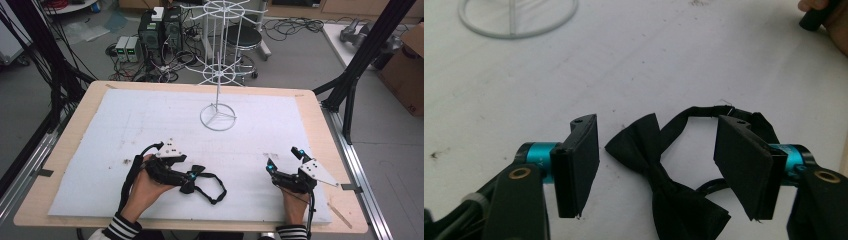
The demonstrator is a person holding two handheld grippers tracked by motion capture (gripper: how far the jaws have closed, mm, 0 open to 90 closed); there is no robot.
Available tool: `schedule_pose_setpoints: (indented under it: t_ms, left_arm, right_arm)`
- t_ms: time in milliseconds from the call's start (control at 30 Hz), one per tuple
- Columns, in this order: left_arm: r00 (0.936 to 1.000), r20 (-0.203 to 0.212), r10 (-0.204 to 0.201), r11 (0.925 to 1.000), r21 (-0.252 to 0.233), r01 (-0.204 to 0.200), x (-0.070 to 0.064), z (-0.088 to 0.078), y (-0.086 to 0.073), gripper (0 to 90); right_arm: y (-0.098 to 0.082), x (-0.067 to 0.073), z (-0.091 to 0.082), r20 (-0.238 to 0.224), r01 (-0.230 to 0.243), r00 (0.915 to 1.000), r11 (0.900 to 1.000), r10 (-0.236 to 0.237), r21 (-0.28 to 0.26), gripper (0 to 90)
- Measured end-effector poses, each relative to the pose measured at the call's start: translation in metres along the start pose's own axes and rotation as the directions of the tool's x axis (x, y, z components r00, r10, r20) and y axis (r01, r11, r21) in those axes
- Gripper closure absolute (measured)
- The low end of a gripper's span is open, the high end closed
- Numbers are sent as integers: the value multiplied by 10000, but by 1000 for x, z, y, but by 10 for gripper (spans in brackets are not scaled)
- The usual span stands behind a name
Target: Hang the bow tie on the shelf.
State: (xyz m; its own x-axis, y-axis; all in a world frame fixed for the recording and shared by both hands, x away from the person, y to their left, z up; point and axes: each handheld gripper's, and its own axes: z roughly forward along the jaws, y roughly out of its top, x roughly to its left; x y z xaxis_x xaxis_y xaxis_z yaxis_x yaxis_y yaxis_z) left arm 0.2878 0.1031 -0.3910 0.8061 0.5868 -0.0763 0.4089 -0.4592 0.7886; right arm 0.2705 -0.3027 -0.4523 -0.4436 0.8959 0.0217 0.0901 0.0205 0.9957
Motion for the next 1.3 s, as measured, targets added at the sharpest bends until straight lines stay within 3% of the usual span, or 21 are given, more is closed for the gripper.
schedule_pose_setpoints:
  t_ms: [433,533,667,800,1067,1300]
  left_arm:
    - [9975,-254,-655,9934,930,676,-2,14,-2,390]
    - [9974,-195,-693,9907,1157,711,-2,16,-2,443]
    - [9963,-342,-789,9840,1574,833,-4,22,-2,467]
    - [9931,-704,-941,9700,2182,1074,-6,28,-2,467]
    - [9893,-790,-1227,9555,2601,1393,-6,36,-2,494]
    - [9892,-877,-1171,9490,2837,1375,-6,42,-1,506]
  right_arm:
    - [0,0,0,5,0,10000,10000,0,-34,26]
    - [0,0,0,0,0,10000,10000,0,-30,26]
    - [0,0,0,3,-44,10000,10000,44,-16,26]
    - [0,0,0,7,-36,10000,10000,36,-24,26]
    - [0,0,0,2,-69,10000,10000,69,-43,26]
    - [0,0,-1,-4,-92,10000,9999,92,-40,26]
